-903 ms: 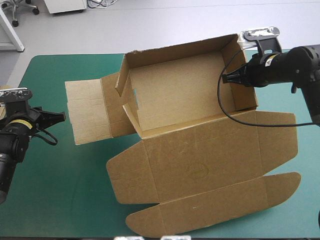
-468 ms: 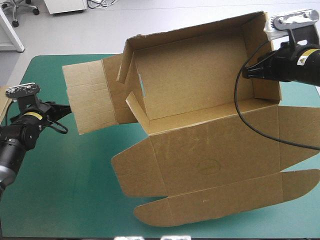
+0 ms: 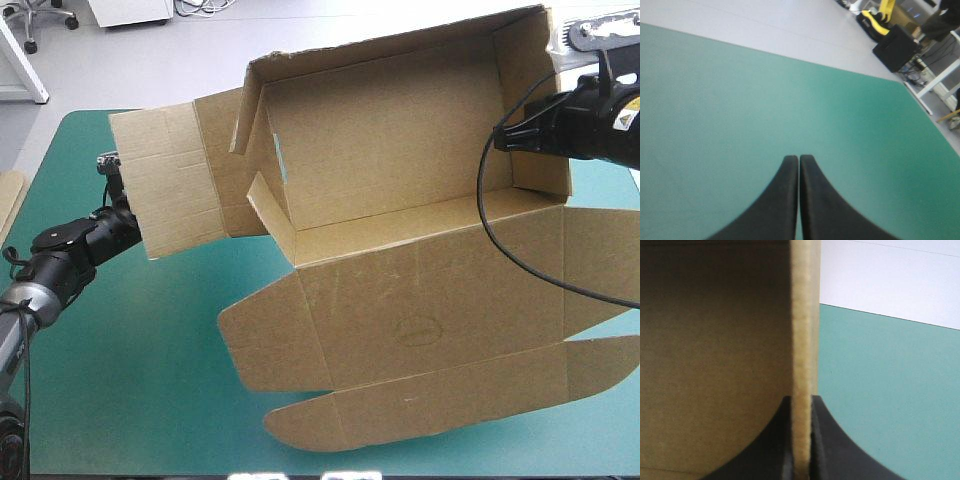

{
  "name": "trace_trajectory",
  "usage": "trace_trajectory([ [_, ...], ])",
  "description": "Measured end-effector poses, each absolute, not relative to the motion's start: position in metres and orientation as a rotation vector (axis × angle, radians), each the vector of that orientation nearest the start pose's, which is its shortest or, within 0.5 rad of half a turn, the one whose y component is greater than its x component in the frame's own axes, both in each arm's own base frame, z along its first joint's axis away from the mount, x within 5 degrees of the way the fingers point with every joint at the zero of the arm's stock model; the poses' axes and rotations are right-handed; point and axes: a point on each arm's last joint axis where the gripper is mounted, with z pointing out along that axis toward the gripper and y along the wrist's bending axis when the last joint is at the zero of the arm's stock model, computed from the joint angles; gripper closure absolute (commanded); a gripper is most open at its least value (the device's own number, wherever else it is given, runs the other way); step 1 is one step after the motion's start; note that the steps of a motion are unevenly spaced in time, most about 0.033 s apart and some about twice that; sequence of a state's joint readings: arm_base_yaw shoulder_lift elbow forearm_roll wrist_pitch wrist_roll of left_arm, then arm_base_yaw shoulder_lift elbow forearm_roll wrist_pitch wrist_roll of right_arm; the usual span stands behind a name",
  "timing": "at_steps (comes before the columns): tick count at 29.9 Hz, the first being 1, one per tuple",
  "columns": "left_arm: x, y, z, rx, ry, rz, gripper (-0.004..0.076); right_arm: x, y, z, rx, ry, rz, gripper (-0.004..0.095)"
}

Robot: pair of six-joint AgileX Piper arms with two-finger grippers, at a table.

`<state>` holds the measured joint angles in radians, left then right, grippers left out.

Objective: Fold the box

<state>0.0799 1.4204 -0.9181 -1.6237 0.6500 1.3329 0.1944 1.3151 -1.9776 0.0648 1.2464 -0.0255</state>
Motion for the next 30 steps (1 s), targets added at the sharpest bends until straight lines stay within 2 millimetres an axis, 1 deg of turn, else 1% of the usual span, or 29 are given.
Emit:
trace_trajectory([
  [3,0.307,-0.037,0.306,0.124,1.894,-0.859,0.0717,0.211,0.047,0.549,-0.242,2.061,0.181,0.0928],
  [6,0.304,-0.047,0.317,0.259,1.831,-1.008,0.0717,0.218,0.049,0.545,-0.243,2.078,0.182,0.0927],
  [8,0.3,-0.053,0.326,0.35,1.778,-1.1,0.0717,0.227,0.05,0.54,-0.244,2.099,0.181,0.0928],
  [10,0.296,-0.057,0.334,0.412,1.739,-1.157,0.0717,0.236,0.053,0.535,-0.246,2.121,0.184,0.0928],
  [13,0.293,-0.06,0.342,0.474,1.698,-1.205,0.0717,0.247,0.055,0.528,-0.249,2.15,0.184,0.0928],
  [16,0.292,-0.061,0.345,0.484,1.689,-1.223,0.0717,0.256,0.056,0.522,-0.249,2.171,0.178,0.0928],
  [23,0.291,-0.061,0.348,0.447,1.707,-1.264,0.0717,0.273,0.059,0.51,-0.252,2.215,0.175,0.0928],
  [30,0.282,-0.062,0.367,0.47,1.664,-1.255,0.0717,0.284,0.063,0.502,-0.255,2.245,0.188,0.0927],
])
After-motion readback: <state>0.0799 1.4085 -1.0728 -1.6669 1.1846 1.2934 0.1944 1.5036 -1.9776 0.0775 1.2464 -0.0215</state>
